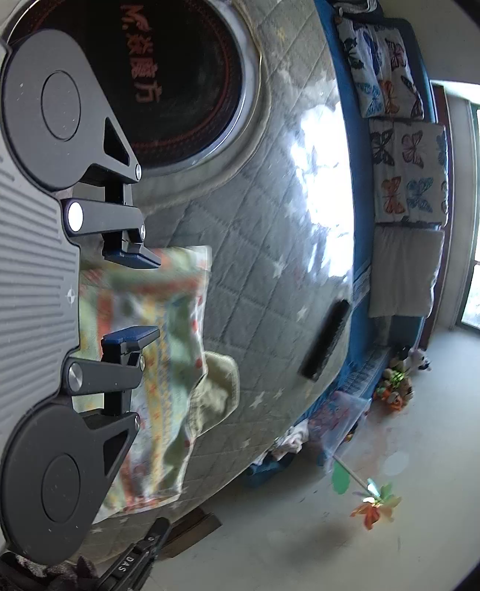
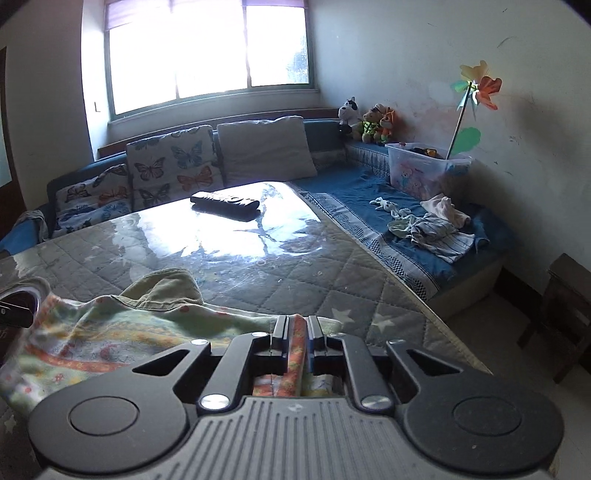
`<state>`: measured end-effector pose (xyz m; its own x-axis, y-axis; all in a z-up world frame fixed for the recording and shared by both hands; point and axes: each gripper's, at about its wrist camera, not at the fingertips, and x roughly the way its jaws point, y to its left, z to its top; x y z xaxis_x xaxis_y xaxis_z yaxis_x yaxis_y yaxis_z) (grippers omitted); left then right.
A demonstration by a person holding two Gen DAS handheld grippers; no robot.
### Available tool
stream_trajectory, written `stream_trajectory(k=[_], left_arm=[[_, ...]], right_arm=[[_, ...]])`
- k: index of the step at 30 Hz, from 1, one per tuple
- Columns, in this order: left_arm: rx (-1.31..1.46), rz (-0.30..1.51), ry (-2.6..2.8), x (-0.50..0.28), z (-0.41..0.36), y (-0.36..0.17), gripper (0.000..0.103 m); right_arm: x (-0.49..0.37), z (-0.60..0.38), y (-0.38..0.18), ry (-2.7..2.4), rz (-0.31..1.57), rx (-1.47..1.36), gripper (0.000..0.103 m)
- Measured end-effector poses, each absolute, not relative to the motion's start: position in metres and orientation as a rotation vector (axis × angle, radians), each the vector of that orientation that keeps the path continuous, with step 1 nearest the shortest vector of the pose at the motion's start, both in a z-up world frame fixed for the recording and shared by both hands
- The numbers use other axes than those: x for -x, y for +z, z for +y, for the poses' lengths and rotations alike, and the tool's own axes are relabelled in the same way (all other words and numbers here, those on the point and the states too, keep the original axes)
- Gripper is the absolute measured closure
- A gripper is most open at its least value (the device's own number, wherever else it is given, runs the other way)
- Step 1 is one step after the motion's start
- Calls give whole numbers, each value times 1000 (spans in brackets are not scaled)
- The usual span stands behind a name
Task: Fold clothes
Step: 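Lift and fold the floral cloth over with both grippers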
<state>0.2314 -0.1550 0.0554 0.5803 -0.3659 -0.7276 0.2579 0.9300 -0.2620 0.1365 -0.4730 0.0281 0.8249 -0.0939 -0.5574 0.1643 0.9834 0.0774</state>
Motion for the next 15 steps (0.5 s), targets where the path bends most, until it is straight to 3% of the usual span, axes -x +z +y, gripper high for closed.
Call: stream_trajectory(k=[15], left_arm=[[91, 902, -537, -255, -205, 48, 70]], right_arm=[[-195, -427, 6, 35, 680, -157, 90]])
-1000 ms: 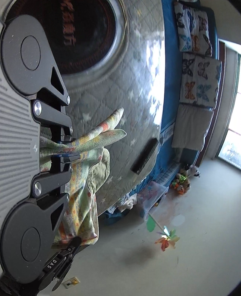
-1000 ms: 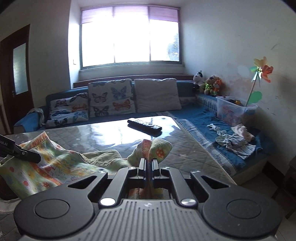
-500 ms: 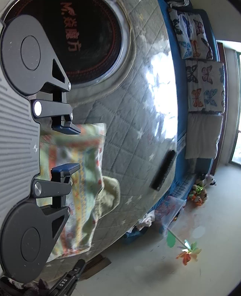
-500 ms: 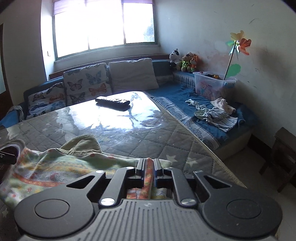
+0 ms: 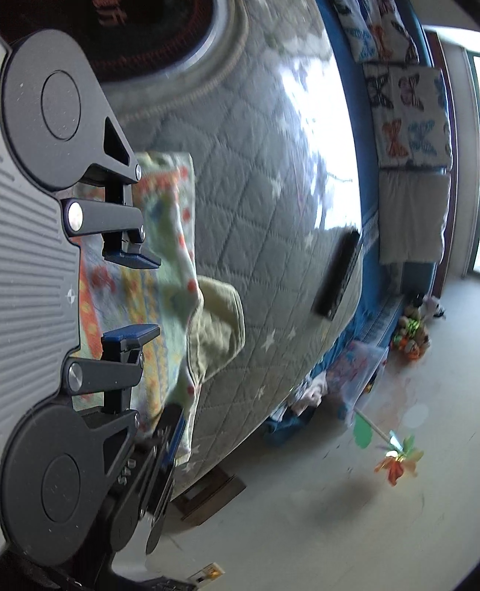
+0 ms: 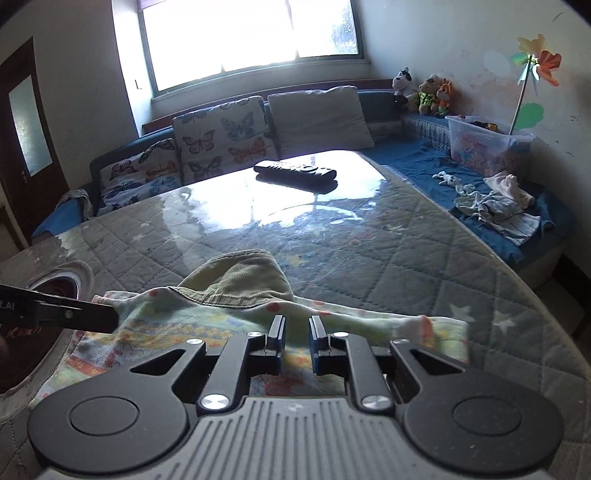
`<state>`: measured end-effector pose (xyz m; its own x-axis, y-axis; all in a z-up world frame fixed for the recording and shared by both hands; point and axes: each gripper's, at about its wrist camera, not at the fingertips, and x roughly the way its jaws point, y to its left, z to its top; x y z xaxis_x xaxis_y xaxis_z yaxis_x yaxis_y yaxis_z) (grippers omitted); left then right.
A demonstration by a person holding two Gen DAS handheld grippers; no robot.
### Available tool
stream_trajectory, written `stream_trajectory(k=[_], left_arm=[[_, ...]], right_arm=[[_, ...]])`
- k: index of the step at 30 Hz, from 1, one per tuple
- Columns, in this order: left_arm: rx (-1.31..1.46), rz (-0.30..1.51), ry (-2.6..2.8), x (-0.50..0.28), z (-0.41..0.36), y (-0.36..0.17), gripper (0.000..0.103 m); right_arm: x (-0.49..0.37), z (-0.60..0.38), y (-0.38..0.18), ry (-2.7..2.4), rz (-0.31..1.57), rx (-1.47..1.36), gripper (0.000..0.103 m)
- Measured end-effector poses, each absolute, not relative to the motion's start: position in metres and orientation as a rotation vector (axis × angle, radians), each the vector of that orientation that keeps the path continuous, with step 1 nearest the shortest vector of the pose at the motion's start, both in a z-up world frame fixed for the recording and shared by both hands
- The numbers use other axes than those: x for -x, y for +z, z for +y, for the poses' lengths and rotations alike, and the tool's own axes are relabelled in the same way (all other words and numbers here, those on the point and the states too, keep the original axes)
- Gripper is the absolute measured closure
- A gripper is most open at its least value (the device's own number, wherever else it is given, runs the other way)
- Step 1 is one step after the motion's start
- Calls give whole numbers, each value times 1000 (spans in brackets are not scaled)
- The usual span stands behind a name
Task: Fold clothes
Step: 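Lift and fold the floral cloth over with both grippers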
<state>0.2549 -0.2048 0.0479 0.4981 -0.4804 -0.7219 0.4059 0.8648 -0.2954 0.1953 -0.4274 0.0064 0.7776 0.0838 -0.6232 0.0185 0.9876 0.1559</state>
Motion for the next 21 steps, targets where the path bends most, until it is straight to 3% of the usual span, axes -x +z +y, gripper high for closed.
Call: stream_trajectory(k=[4, 21], left_arm=[[92, 920, -565, -270, -218, 37, 76], [67, 905, -596, -254, -225, 35, 76]], right_arm=[[-208, -423, 0, 37, 696, -152, 90], [-183, -409, 14, 93, 668, -121, 89]])
